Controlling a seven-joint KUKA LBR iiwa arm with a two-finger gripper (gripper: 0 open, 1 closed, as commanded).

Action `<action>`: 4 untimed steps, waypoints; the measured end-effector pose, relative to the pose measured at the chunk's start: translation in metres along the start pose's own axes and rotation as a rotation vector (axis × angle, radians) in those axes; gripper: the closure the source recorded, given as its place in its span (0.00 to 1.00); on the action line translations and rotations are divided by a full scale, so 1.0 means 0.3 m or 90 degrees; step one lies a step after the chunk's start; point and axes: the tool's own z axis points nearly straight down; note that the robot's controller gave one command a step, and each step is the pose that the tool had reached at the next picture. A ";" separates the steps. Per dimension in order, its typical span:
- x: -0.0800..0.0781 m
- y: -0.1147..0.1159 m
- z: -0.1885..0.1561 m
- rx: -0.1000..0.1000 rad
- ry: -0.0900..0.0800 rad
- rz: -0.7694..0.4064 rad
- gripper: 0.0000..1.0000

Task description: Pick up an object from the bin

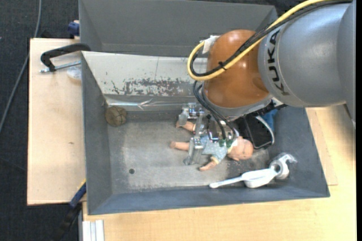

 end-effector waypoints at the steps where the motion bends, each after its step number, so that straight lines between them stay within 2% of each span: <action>1: -0.006 -0.001 -0.015 -0.001 -0.005 0.001 0.00; 2: 0.000 -0.109 0.049 -0.002 -0.004 0.018 0.00; 3: -0.054 -0.180 0.223 -0.002 -0.009 0.013 1.00; 4: -0.054 -0.180 0.223 -0.002 -0.009 0.013 1.00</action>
Offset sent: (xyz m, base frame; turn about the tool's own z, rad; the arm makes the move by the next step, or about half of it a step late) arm -0.0029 -0.0570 -0.0281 0.0508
